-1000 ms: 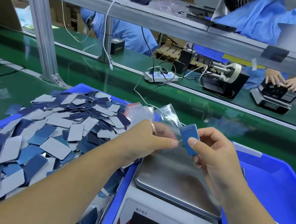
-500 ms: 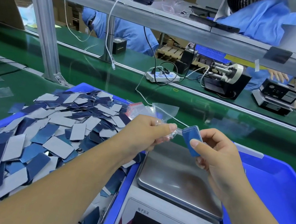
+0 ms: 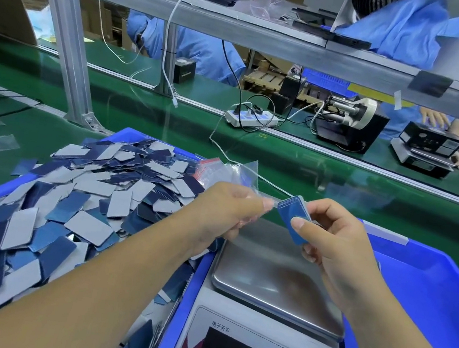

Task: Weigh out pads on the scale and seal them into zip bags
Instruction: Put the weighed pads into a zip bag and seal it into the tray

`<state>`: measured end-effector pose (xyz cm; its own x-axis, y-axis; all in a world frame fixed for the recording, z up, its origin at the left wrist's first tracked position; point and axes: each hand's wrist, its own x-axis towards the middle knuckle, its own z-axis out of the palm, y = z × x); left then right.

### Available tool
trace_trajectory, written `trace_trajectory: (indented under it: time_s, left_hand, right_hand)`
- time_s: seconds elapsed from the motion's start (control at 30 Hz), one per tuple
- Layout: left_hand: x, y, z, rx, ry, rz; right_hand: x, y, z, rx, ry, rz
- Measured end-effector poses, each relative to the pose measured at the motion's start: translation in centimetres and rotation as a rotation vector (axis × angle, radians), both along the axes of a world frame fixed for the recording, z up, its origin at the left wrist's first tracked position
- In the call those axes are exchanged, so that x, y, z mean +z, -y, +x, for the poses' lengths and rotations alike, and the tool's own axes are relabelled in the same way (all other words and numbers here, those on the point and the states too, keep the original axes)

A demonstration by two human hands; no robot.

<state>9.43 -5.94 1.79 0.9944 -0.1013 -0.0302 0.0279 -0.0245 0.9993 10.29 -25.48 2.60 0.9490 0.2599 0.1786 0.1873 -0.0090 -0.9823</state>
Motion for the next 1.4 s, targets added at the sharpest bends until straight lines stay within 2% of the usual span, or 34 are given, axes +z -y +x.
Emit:
trace_trajectory:
  time_s: [0.33,0.5,0.63,0.8,1.07,1.23,1.4]
  left_hand:
    - [0.0,0.0,0.4,0.06,-0.074,-0.22]
    - [0.1,0.1,0.1,0.034,-0.036,-0.21]
    - [0.2,0.4,-0.1,-0.033,0.001,-0.165]
    - [0.0,0.4,-0.1,-0.11,-0.002,-0.238]
    - [0.2,0.3,-0.4,-0.041,0.021,-0.174]
    - [0.3,0.4,-0.9,-0.185,0.029,-0.147]
    - [0.1,0.3,-0.3,-0.043,0.034,-0.298]
  right_hand:
    - [0.1,-0.3,-0.3,0.054,-0.015,0.0]
    - [-0.1,-0.6,-0.4,0.105,-0.044,-0.021]
    - [-0.1,-0.8,-0.5,0.065,-0.051,0.002]
    - [-0.1,-0.8,-0.4,0.013,-0.068,0.048]
    - [0.1,-0.7,-0.4,0.126,-0.108,-0.003]
    - [0.1,-0.5,-0.2,0.043,-0.09,0.06]
    - [0.3,-0.3,-0.3,0.076,-0.102,0.141]
